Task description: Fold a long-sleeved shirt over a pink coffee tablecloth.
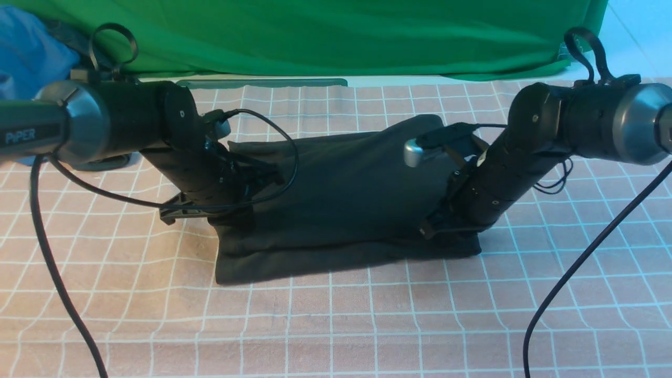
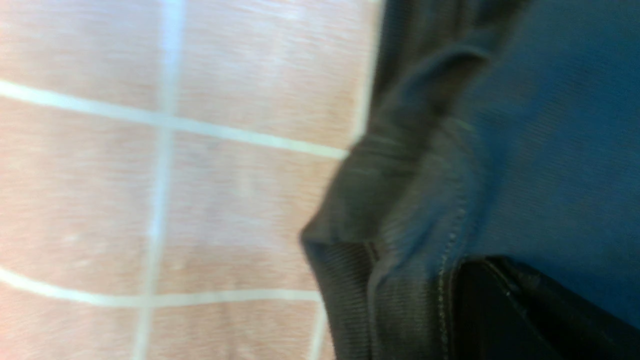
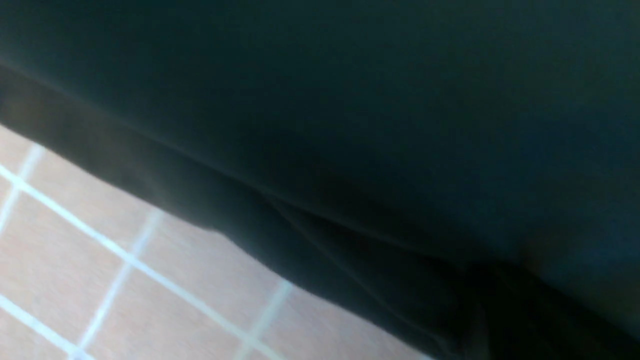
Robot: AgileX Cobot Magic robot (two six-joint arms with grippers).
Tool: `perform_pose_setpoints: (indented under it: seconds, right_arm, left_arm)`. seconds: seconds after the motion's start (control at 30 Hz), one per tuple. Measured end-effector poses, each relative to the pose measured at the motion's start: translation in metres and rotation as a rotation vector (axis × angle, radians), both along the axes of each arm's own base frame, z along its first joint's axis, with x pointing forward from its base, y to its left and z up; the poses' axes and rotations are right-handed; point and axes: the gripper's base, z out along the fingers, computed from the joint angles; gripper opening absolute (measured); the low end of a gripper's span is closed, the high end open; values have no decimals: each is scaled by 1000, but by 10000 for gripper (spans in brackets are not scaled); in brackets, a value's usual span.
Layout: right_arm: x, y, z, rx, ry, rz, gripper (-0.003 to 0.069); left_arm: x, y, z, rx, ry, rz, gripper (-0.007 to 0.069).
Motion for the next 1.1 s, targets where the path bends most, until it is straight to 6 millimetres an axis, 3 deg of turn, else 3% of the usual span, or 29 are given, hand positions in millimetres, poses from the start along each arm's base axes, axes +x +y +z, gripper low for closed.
perform_pose_setpoints:
  seconds: [0.13, 0.27, 0.37, 0.43, 0.5, 0.63, 0.9, 1.1]
  right_arm:
    - [-2, -9, 4, -9, 44, -17, 37]
    - [-8, -17, 32, -14, -1, -16, 37]
    - [-9, -16, 52, 27, -64, -41, 37]
    - [-9, -13, 67, 92, -119, -63, 37]
    - [-8, -10, 70, 130, -125, -68, 37]
    - [0, -2, 61, 185, -113, -58, 37]
    - [8, 0, 15, 133, 2, -50, 37]
    - [2, -10, 9, -4, 72, 6, 37]
  left_arm:
    - [0, 0, 0, 4, 0, 12, 14]
    - [2, 1, 9, 10, -28, 7, 14]
    - [4, 1, 22, 1, -71, 13, 14]
    - [8, -1, 43, -29, -152, 32, 14]
    - [11, -2, 53, -60, -195, 49, 14]
    - [18, -5, 51, -98, -239, 75, 14]
    - [26, -5, -1, -31, -106, 32, 14]
    - [27, 15, -1, -9, -57, 87, 14]
